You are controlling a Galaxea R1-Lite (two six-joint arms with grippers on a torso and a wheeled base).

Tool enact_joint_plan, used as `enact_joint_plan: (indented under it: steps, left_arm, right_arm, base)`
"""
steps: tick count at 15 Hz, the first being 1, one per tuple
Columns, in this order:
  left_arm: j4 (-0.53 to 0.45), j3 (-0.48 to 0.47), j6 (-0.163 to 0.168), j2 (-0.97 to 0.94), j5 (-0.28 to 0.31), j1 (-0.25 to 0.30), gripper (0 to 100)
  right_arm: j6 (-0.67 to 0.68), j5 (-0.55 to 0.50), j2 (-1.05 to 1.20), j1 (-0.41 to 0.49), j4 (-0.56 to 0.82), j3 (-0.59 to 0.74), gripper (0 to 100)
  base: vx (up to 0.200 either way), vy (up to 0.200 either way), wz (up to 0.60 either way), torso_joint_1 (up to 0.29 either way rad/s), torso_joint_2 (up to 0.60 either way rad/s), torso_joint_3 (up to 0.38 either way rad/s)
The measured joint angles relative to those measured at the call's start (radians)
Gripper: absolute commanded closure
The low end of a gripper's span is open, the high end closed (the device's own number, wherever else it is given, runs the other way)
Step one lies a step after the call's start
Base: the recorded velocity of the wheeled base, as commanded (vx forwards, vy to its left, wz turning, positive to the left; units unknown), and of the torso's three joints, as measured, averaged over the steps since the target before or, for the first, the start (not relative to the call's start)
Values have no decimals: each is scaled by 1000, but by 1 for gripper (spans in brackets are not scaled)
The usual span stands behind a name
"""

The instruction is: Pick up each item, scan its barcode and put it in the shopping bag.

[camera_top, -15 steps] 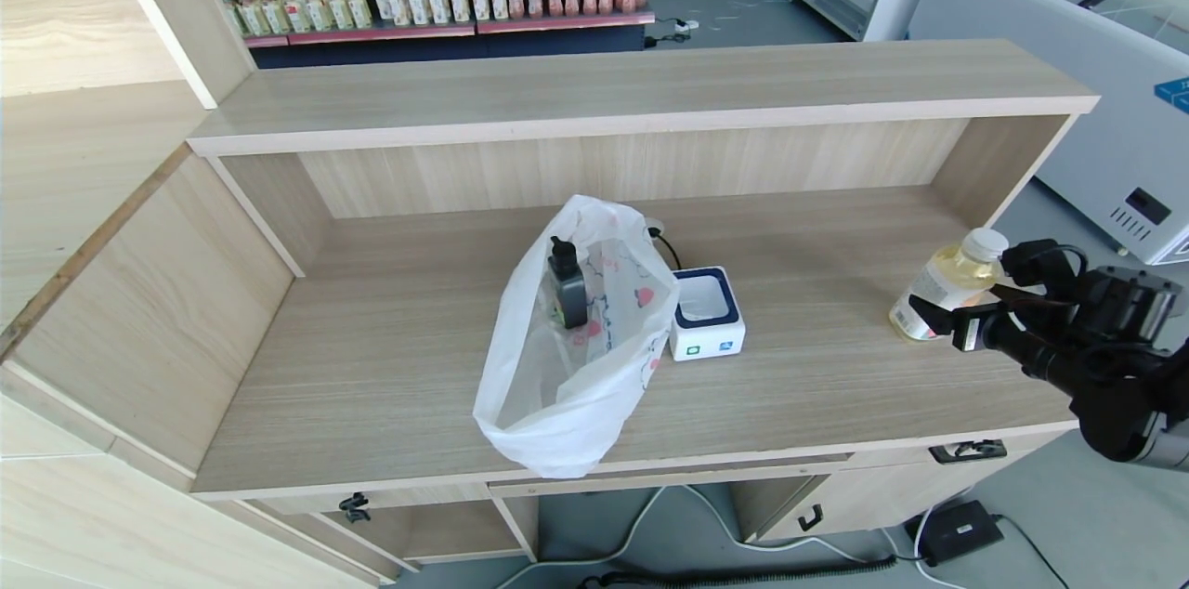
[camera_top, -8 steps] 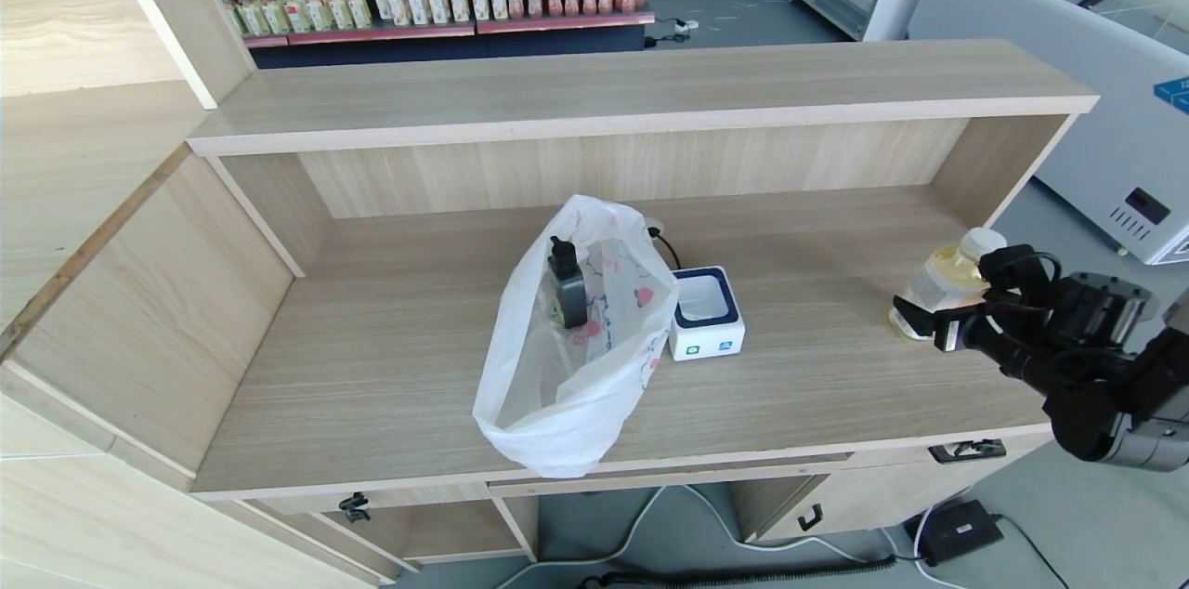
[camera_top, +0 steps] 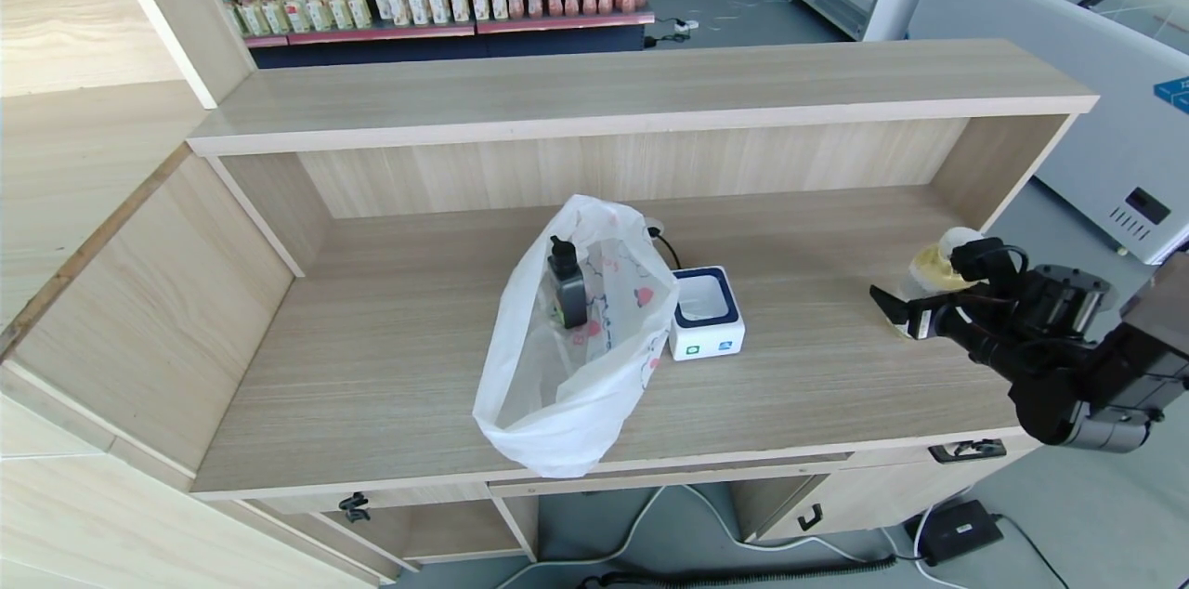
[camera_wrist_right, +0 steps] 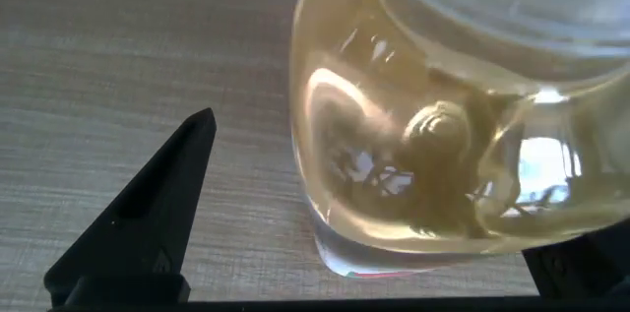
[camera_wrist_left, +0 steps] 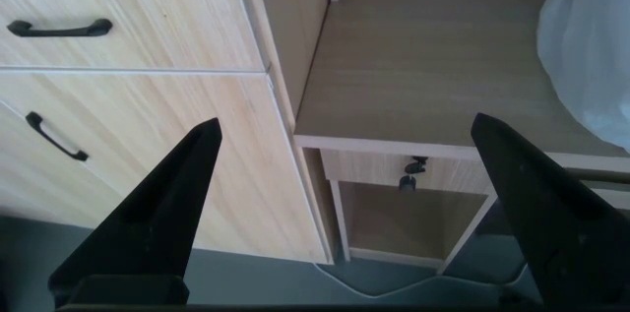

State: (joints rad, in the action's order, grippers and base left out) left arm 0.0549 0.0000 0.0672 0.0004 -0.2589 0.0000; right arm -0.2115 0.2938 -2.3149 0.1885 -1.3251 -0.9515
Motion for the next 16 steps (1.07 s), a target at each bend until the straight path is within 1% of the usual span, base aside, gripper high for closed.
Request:
enact_joint_plan:
  steps: [7, 12, 14, 16]
  left_arm:
    - [0, 0, 0, 0, 0, 0, 0]
    - [0, 0, 0, 0, 0, 0, 0]
    - [0, 0, 0, 0, 0, 0, 0]
    - [0, 0, 0, 0, 0, 0, 0]
  right_arm:
    - [8, -1, -10, 5, 9, -46, 100]
    - [11, -2, -12, 11, -4, -36, 100]
    - [65, -1, 14, 12, 24, -34, 100]
    - [145, 2, 87, 11, 119, -35, 100]
  base:
    - [0, 0, 0, 0, 0, 0]
    - [0, 0, 0, 0, 0, 0]
    - [0, 0, 0, 0, 0, 0]
    - [0, 0, 0, 0, 0, 0]
